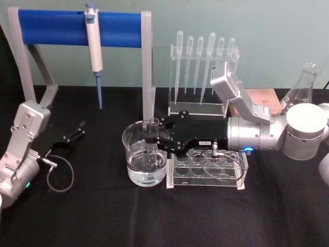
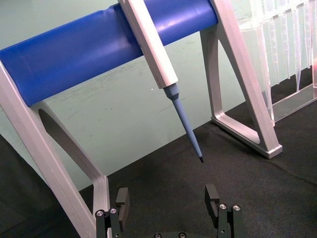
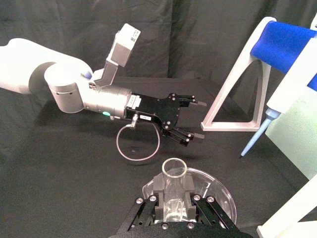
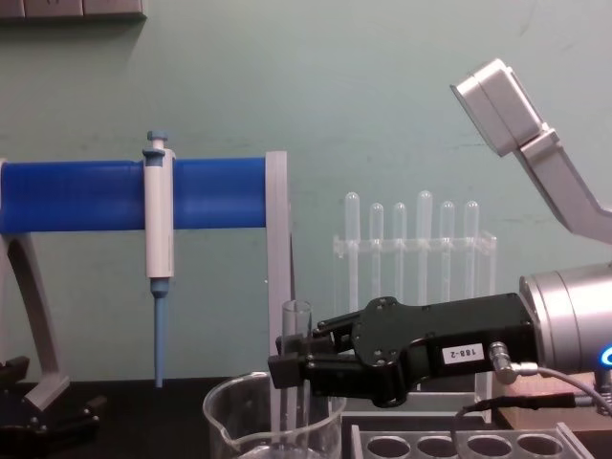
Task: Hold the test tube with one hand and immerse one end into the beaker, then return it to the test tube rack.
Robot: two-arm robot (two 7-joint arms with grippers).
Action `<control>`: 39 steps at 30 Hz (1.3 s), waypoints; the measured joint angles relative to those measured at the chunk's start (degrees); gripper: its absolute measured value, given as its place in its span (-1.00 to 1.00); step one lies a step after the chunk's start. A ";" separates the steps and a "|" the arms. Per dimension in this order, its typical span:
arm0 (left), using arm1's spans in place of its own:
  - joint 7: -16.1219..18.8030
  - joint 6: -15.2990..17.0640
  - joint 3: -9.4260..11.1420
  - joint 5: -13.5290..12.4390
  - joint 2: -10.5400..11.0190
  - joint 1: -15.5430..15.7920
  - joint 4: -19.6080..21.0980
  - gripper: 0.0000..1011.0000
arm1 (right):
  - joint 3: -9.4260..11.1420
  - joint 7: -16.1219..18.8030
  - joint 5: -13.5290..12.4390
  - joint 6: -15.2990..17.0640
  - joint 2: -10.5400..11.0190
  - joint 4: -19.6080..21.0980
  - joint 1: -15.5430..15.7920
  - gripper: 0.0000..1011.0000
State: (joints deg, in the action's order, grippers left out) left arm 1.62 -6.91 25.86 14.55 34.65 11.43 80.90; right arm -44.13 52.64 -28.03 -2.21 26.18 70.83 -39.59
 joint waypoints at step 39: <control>0.00 0.00 0.00 0.00 0.00 0.00 0.00 0.98 | 0.84 0.36 -0.04 1.57 2.06 4.70 -0.87 -0.52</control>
State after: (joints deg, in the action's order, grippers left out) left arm 1.62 -6.91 25.86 14.55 34.65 11.43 80.90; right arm -43.29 53.00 -28.06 -0.64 28.25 75.53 -40.46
